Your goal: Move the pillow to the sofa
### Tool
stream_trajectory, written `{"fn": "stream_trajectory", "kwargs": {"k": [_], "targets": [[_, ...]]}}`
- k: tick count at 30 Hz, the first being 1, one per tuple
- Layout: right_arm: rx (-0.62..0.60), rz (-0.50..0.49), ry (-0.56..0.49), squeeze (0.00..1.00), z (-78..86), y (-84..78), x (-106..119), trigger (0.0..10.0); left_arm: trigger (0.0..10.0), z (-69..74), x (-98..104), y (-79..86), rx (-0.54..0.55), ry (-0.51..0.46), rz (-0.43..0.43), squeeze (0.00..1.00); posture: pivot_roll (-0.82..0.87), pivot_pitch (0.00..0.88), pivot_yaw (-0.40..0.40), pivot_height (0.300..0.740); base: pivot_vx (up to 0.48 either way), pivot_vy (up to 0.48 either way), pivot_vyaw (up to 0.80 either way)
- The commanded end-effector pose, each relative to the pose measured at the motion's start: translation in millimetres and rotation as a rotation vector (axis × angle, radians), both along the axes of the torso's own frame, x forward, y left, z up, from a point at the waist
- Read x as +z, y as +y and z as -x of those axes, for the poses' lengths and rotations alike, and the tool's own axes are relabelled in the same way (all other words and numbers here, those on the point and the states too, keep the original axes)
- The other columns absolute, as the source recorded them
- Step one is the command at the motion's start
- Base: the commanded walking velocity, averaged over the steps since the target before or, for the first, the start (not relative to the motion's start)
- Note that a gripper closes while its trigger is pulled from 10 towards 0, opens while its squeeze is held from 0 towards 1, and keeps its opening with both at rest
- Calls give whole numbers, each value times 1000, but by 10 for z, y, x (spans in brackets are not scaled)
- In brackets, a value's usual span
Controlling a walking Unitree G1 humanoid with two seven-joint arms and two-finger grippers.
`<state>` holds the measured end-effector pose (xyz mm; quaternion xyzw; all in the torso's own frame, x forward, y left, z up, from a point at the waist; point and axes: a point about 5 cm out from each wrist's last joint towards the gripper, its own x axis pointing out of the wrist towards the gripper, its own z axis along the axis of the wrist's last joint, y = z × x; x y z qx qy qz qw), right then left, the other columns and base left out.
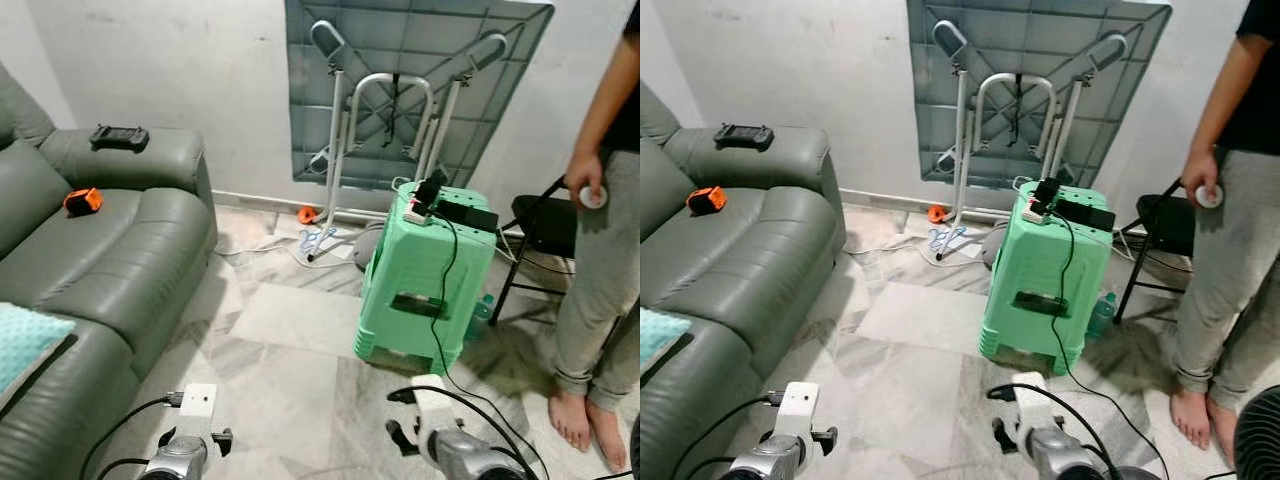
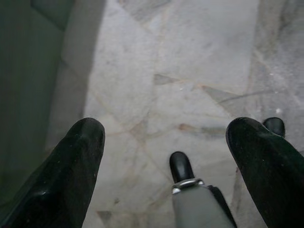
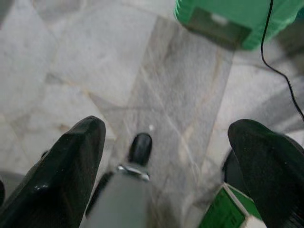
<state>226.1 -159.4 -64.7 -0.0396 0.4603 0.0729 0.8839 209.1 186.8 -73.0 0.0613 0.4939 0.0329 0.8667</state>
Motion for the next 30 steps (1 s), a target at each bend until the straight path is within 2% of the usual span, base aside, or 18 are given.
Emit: {"fn": "stream_trajectory", "kwargs": {"k": [1, 15, 19, 30], "targets": [[2, 19, -2, 0, -25, -13, 15, 10000, 10000, -28, 15, -1, -1, -6, 2, 0, -110, 0, -39, 740, 266, 0, 0], [19, 3, 1, 0, -25, 235, 6, 10000, 10000, -23, 13, 2, 10, -6, 7, 0, -110, 0, -39, 740, 266, 0, 0], [15, 11, 3, 0, -10, 149, -2, 10000, 10000, -24, 14, 1, 10, -6, 6, 0, -113, 0, -37, 740, 265, 0, 0], [10, 9, -3, 0, -21, 122, 5, 10000, 10000, -28, 15, -3, 12, -5, 6, 0, -120, 0, -38, 740, 264, 0, 0]]}}
